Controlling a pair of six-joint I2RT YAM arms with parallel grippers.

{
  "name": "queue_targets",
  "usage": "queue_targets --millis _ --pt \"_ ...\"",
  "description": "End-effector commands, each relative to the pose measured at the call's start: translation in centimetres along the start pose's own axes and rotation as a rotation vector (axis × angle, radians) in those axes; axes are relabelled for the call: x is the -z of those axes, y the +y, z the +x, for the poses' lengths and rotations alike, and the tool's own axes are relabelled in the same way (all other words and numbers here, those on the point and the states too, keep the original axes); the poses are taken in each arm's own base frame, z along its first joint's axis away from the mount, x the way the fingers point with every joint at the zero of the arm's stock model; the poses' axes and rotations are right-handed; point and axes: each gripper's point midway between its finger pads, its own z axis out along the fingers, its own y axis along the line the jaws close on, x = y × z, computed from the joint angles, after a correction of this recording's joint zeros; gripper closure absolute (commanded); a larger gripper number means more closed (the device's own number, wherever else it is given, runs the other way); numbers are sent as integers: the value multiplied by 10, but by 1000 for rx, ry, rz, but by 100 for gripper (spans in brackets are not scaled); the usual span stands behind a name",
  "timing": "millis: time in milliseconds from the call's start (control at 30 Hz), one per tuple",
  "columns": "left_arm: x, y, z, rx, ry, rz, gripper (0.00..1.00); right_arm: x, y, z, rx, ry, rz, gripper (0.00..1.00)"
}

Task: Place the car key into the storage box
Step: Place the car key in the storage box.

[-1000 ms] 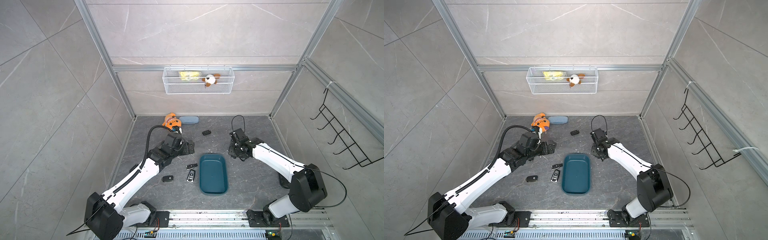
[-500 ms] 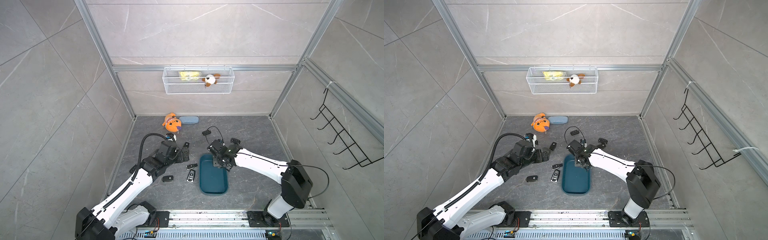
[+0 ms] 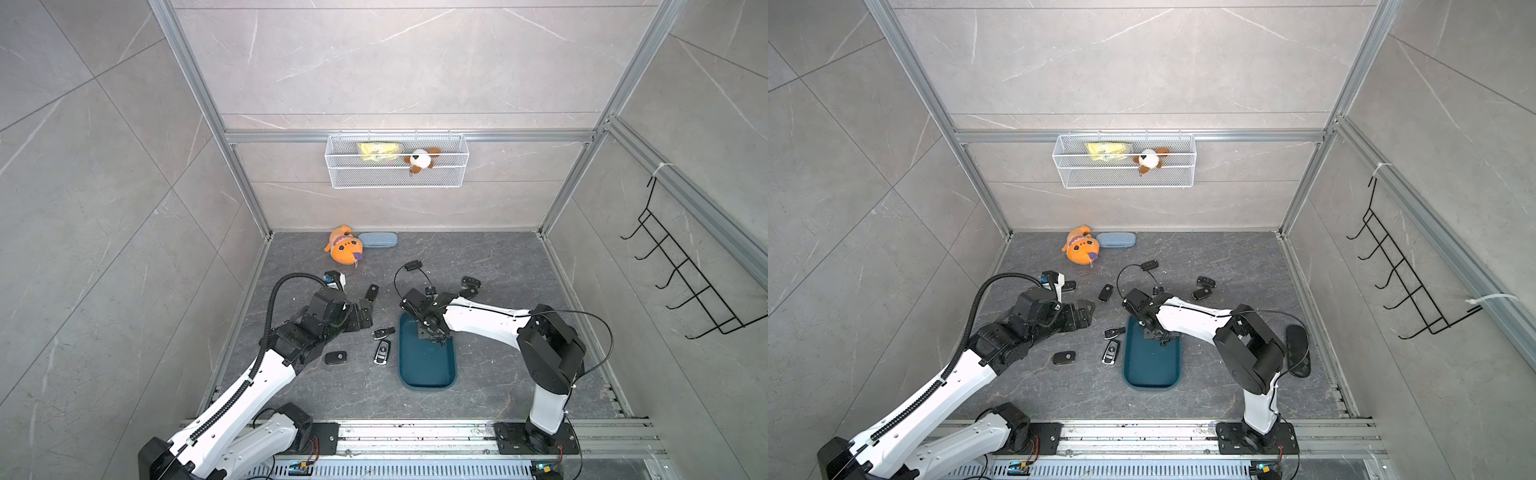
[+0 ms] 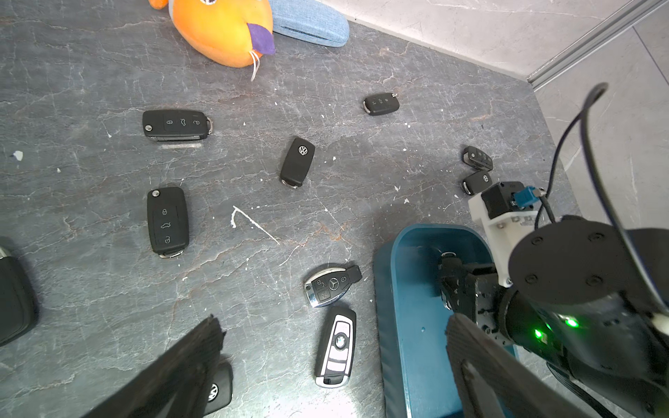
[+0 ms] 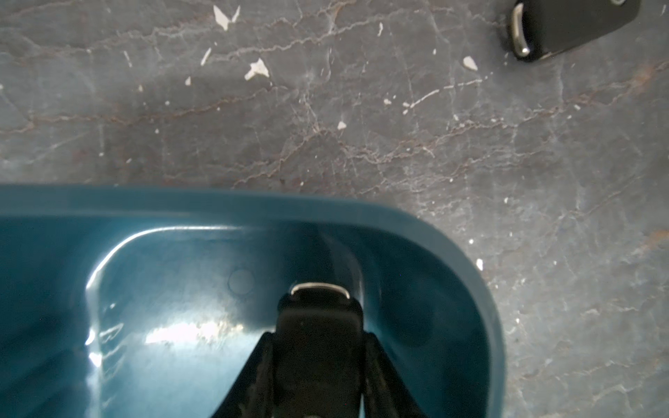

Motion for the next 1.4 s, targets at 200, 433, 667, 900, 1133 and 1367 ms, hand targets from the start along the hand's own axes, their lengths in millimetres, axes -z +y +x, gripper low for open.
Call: queue_targets --millis 200,433,667,900,1133,1367 --pt "2 3 -1 1 -6 -7 0 -13 -18 -4 -34 8 74 64" --pt "-2 1 -1 -2 3 -8 0 -21 -16 0 -24 24 70 59" --pt "-6 1 0 -4 12 -13 0 -23 -17 2 -17 32 73 51" --pt "-6 -1 -3 -5 7 -5 0 -10 -12 -5 -21 13 26 42" --pt "-8 4 -10 4 -12 -55 0 26 -9 -19 -54 -44 -70 34" --pt "-15 30 -16 22 -34 -217 0 63 -10 -29 -75 -113 -178 16"
